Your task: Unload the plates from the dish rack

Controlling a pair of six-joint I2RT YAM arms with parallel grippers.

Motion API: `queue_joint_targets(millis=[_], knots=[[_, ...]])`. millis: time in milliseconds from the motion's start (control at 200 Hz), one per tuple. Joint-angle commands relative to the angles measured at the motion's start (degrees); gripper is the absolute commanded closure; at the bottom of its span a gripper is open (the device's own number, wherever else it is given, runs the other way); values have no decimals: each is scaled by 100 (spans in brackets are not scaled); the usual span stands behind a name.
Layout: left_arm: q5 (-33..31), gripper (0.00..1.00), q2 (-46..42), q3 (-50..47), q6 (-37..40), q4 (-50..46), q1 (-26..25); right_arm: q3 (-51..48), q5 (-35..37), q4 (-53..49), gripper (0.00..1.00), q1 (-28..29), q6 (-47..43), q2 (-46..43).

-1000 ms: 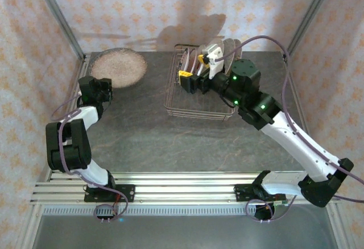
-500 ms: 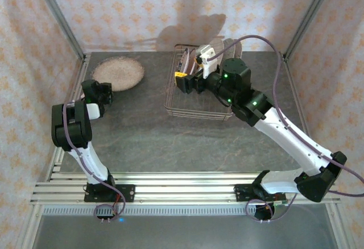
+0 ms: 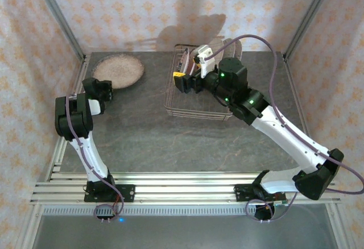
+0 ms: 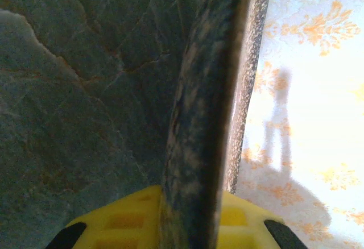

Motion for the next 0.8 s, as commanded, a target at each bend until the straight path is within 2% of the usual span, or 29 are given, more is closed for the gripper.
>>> queue_joint_targets(millis=[0, 455, 626, 796], knots=[[298, 100, -195, 484, -15, 1495, 44, 213, 92, 132, 10, 43, 61, 12], [358, 100, 24, 502, 57, 1169, 39, 224, 15, 46, 9, 44, 44, 43], [396, 78, -45, 484, 168, 768, 46, 274, 16, 13, 8, 43, -11, 65], [405, 64, -139, 436, 230, 412, 45, 288, 22, 17, 8, 43, -13, 69]])
